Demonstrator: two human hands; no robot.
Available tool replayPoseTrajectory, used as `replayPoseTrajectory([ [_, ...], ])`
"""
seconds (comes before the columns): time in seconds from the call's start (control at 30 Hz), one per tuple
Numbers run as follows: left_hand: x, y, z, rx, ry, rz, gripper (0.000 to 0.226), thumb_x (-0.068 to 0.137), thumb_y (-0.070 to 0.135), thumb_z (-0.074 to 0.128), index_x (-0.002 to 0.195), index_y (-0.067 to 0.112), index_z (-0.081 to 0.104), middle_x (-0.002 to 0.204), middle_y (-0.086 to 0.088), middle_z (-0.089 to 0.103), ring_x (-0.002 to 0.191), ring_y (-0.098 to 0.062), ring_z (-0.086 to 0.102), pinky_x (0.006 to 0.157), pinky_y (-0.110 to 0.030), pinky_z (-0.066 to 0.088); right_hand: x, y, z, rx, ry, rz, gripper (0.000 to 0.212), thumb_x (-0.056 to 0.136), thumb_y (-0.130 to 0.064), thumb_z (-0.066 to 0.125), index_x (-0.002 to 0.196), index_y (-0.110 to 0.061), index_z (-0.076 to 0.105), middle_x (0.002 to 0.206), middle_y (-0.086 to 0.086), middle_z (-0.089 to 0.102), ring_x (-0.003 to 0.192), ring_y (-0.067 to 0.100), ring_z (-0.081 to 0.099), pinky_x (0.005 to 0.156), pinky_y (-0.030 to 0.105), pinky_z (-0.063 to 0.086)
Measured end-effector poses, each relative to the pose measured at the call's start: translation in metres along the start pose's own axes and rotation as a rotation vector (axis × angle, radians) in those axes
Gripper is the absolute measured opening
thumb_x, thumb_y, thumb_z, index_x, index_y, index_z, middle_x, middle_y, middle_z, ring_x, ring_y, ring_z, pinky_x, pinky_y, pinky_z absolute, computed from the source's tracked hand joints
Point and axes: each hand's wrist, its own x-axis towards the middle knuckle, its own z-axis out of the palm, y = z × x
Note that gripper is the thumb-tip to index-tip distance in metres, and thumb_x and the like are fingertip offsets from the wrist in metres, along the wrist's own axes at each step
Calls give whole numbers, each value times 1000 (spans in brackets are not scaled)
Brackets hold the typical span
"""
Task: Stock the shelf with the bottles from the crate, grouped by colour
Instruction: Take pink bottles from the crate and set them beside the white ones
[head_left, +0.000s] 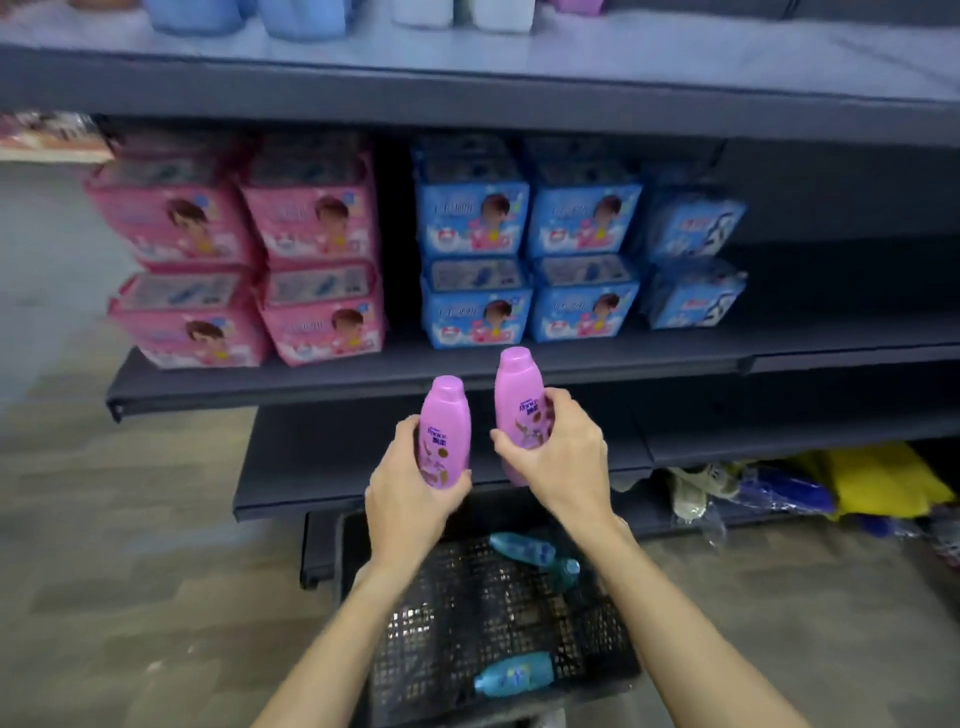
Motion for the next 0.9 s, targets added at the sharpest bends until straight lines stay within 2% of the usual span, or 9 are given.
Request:
replayPoseTrajectory([
  [0.13, 16, 44, -30, -12, 47, 119, 68, 61, 39, 81, 120, 36, 47, 95, 16, 65, 86, -11, 64, 75, -35, 52, 20, -41, -37, 17, 59, -49, 57, 68, -51, 80, 110, -22, 56, 95, -6, 63, 86, 16, 62, 76, 33, 51],
  [0.23, 29, 79, -53, -31, 105, 223, 67, 62, 40, 81, 119, 36, 47, 93, 16, 63, 83, -12, 63, 71, -33, 51, 38, -73, -70, 32, 137, -115, 55, 68, -55, 79, 106, -23, 56, 92, -8, 64, 84, 14, 62, 76, 35, 53],
  [0.4, 54, 155, -93, -68, 212, 393, 69, 62, 41, 83, 121, 35, 48, 92, 19, 61, 82, -4, 60, 68, -22, 42, 75, -132, -133, 77, 265, -183, 51, 66, -55, 81, 99, -25, 57, 86, -12, 67, 78, 9, 65, 74, 32, 55],
  [0.53, 72, 218, -116, -75, 308, 508, 69, 63, 47, 83, 122, 33, 48, 95, 13, 68, 87, -11, 65, 70, -25, 45, 108, -169, -181, 100, 361, -222, 55, 66, -54, 82, 103, -20, 60, 88, -8, 70, 82, 12, 67, 77, 31, 55],
  [0.7, 93, 285, -119, -91, 353, 553, 66, 64, 45, 81, 120, 31, 47, 94, 10, 68, 85, -15, 66, 70, -30, 50, 153, -188, -227, 123, 394, -262, 60, 65, -54, 83, 105, -16, 60, 92, -5, 71, 86, 16, 67, 81, 37, 56],
  [0.8, 103, 314, -101, -80, 351, 550, 64, 68, 41, 82, 120, 29, 47, 97, 9, 68, 89, -16, 65, 68, -28, 43, 175, -182, -246, 118, 387, -266, 59, 65, -53, 85, 103, -16, 59, 91, -5, 68, 85, 16, 66, 77, 33, 55],
  [0.9, 117, 335, -75, -90, 344, 513, 63, 70, 37, 81, 121, 28, 44, 104, 6, 68, 95, -20, 65, 74, -33, 49, 197, -167, -259, 104, 369, -262, 58, 66, -51, 84, 102, -15, 57, 92, -5, 67, 85, 16, 64, 72, 29, 51],
])
